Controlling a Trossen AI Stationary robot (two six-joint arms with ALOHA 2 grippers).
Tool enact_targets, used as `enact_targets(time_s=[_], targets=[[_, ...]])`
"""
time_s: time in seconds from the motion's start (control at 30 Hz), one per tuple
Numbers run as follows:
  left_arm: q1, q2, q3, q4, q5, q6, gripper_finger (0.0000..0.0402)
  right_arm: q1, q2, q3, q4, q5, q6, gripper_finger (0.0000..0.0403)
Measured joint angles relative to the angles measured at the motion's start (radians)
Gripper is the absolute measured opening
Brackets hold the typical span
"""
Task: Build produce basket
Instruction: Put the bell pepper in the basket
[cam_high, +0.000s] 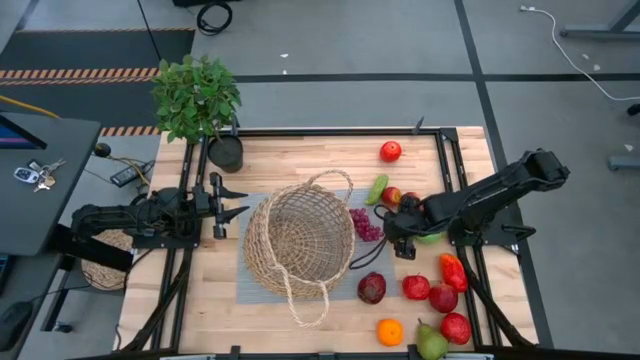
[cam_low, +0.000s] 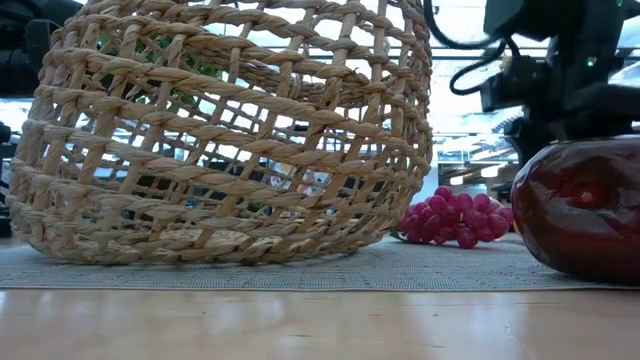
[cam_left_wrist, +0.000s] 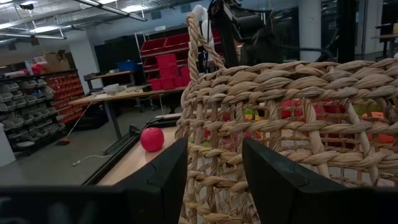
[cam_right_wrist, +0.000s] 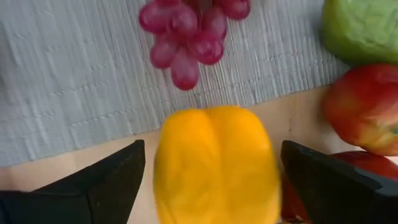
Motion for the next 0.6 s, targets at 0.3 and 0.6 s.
enact_targets(time_s=[0.3,0.6], targets=[[0.000,0.000,0.000,0.000,0.000,0.000,0.0160,0.000,0.106,0.000,-0.006,-0.047,-0.007,0.0374],[0.000,0.000,0.000,0.000,0.000,0.000,0.0160,-0.001,0.149,0.000,-0.011,-0.088,-0.036,0.0333]])
